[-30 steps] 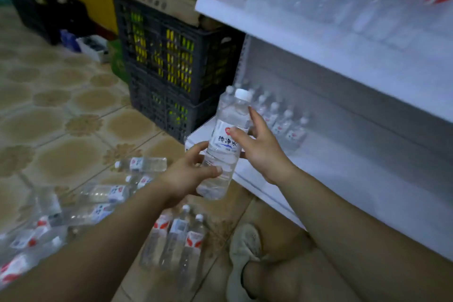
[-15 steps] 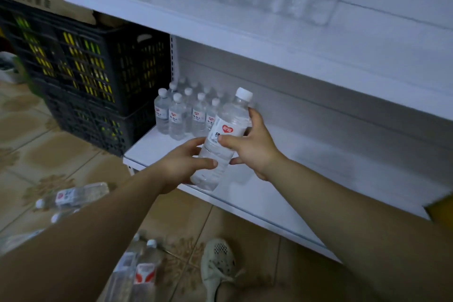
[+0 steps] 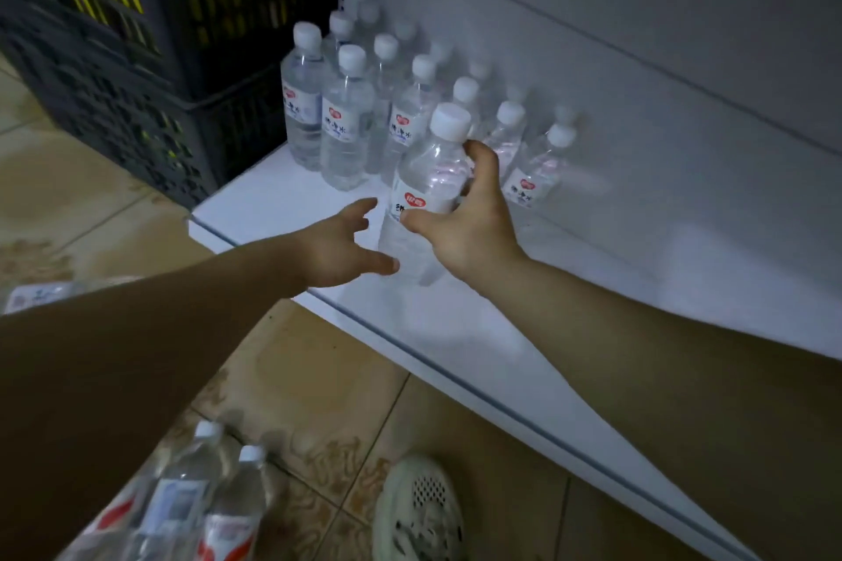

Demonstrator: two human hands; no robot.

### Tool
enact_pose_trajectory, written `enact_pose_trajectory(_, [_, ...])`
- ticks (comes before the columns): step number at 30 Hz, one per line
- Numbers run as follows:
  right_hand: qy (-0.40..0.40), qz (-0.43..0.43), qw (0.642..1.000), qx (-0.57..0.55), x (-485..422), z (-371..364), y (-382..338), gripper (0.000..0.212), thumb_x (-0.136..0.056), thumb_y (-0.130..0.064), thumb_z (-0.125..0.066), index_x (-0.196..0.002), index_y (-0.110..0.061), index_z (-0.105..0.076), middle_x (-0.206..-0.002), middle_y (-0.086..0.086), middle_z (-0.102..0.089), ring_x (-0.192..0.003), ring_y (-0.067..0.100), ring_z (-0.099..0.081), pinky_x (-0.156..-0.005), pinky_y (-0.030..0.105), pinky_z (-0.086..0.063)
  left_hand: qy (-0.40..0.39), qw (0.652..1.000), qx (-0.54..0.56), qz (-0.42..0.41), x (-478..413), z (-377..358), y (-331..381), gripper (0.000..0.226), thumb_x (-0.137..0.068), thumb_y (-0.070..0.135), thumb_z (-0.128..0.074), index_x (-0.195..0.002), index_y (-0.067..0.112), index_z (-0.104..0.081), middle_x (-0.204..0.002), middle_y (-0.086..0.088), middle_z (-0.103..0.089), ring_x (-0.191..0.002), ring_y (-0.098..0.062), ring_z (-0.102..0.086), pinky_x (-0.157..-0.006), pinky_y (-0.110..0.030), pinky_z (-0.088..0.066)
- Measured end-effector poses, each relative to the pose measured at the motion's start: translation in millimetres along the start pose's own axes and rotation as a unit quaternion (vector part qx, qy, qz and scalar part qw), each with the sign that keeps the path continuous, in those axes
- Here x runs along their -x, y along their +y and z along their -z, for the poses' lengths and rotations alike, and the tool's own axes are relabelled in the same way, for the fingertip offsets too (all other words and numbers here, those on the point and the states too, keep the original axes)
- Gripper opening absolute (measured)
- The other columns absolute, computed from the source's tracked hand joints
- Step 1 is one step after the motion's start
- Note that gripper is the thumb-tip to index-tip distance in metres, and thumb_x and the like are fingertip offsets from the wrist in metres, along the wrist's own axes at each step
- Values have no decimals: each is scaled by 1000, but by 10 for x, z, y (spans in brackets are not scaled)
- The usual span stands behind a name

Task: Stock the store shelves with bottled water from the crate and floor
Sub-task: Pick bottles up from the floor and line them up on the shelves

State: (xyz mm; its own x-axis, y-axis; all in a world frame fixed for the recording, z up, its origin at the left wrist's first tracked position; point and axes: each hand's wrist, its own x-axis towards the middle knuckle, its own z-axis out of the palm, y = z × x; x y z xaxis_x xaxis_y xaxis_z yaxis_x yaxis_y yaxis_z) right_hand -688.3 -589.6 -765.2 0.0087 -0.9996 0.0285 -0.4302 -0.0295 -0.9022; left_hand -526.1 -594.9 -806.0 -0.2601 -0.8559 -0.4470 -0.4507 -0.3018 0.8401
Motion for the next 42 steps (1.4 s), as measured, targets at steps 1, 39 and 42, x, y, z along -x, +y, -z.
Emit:
enact_pose_trajectory(1, [0,1,1000,1,-67,-67,97,86,-75,-14,-82,-140,-34,-28,-128,-7,-54,-111,12,-55,-84,15,-46,13,999,-42,10,-97,12,-103,88,-86,30,-70,-153,31,-12,-158,1,-24,-141,-22,-31,-101,-30,-33])
enact_pose_trajectory(39, [80,-22,989,119,-989,-953,518,94,-73,-37,-74,-151,-23,-22,-143,3,-42,-122,13,-48,-103,24,-41,167,960,-225,4,207,227,-1571,76,-90,48,-57,-153,27,-18,-162,0,-7,-149,-19,-4,-119,-47,-10])
enact_pose_trajectory(42, [13,-20,987,158,-495,-1148,467,82,-75,-40,-74,-143,-14,-36,-136,12,-47,-121,27,-52,-104,35,-42,169,967,-160,100,860,211,-1880,75,-89,39,-62,-152,24,-23,-160,-2,-15,-147,-20,-12,-119,-36,-14])
